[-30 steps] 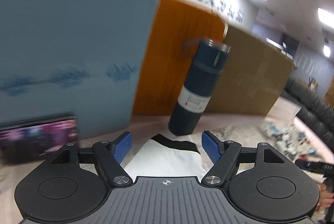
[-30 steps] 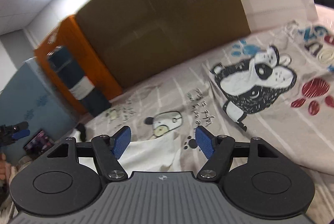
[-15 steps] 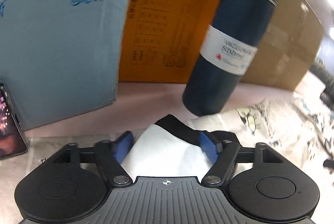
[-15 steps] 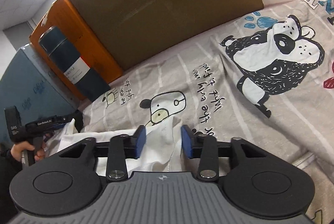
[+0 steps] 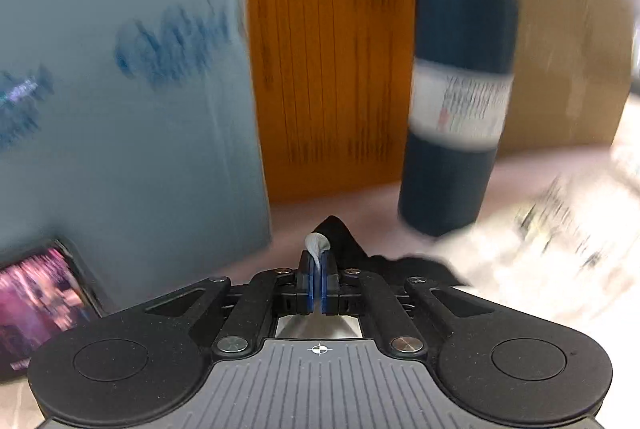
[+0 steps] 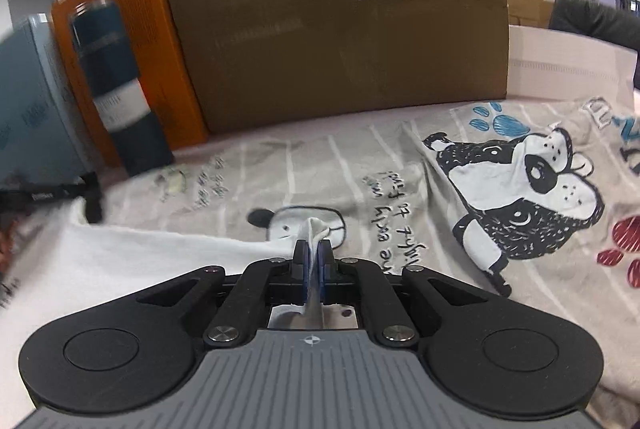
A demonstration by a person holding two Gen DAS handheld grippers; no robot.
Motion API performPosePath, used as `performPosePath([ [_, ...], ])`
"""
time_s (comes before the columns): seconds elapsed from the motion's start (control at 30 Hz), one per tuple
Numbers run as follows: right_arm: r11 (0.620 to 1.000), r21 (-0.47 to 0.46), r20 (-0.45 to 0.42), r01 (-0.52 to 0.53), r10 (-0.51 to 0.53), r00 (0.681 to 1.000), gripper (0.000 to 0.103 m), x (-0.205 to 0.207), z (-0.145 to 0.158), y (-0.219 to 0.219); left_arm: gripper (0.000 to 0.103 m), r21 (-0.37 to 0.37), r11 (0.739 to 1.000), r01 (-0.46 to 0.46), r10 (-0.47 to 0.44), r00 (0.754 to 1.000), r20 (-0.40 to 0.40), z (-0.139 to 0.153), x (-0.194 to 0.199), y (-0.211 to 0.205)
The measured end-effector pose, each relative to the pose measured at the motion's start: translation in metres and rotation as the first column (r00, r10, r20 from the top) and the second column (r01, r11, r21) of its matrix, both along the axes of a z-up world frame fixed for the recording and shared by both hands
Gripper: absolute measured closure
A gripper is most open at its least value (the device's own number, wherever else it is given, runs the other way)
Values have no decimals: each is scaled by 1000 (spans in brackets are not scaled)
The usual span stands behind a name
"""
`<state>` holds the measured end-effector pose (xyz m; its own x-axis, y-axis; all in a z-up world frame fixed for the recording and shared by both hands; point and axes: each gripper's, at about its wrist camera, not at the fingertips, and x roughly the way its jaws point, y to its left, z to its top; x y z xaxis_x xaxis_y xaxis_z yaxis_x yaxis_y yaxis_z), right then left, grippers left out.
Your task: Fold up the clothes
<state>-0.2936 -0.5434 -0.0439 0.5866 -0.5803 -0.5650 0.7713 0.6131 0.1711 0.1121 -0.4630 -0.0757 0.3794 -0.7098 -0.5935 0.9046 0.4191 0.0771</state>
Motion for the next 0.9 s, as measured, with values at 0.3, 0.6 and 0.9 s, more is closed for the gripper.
performPosePath([
  [0.3,992,-40,1,117,-117,993,58,-18,2,-1,42,-97,995,-13,22,996,90,23,-6,28],
  [0.6,991,-127,148,44,-25,989,34,-55,30,39,19,-24,999,40,-36,990,135,77,-16,155],
  [0.9,953,-121,96,-279,291,952,24,-67,36,136,18,104,989,-109,100,991,89,38,-5,251],
])
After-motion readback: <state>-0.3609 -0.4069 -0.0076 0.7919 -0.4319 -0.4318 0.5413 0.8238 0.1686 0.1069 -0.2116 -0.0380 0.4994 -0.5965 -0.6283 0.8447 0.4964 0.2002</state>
